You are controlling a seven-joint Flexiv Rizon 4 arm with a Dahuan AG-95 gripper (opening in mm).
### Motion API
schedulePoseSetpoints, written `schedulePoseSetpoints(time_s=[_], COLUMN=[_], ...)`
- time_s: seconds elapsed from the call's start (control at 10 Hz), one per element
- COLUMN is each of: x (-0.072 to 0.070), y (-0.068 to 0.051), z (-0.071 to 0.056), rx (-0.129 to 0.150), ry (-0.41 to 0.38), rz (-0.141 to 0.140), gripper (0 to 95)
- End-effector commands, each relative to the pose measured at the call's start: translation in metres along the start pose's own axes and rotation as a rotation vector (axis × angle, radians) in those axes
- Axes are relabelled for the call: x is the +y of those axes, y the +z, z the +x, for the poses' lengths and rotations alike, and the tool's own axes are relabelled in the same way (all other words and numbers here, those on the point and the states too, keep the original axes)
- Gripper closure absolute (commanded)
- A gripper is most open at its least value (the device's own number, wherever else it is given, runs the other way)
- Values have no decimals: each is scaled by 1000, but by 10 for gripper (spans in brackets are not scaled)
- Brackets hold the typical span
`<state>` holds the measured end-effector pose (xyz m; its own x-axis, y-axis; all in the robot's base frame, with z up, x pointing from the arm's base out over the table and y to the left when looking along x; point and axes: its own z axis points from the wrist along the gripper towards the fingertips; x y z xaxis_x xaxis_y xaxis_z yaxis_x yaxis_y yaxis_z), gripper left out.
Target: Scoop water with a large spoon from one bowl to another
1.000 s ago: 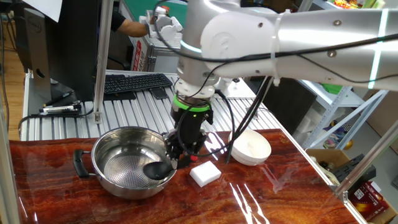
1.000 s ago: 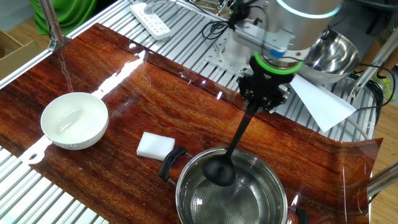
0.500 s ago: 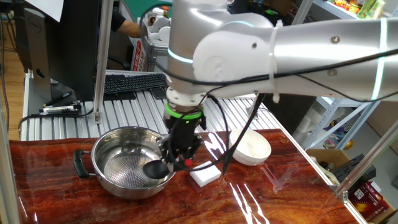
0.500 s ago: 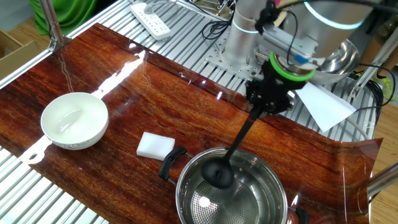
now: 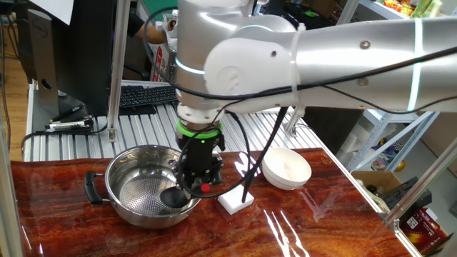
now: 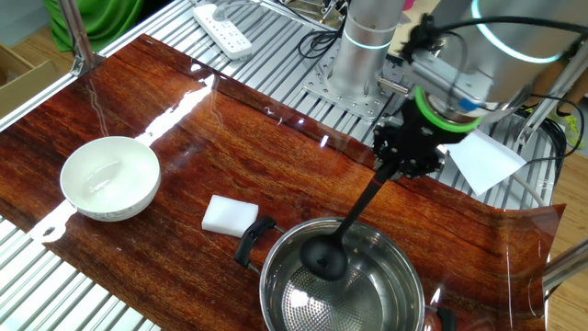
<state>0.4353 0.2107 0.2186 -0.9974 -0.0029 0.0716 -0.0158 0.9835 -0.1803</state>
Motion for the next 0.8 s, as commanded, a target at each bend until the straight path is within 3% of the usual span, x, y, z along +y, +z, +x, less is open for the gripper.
schedulePoseSetpoints(time_s=[0.1,0.3,0.6,0.8], x=[2,3,3,4], y=[1,1,1,1], z=[-3,-3,-2,-1], rx=[4,30,31,30], ry=[1,22,32,48], rz=[20,21,37,66], gripper=[950,950,950,950])
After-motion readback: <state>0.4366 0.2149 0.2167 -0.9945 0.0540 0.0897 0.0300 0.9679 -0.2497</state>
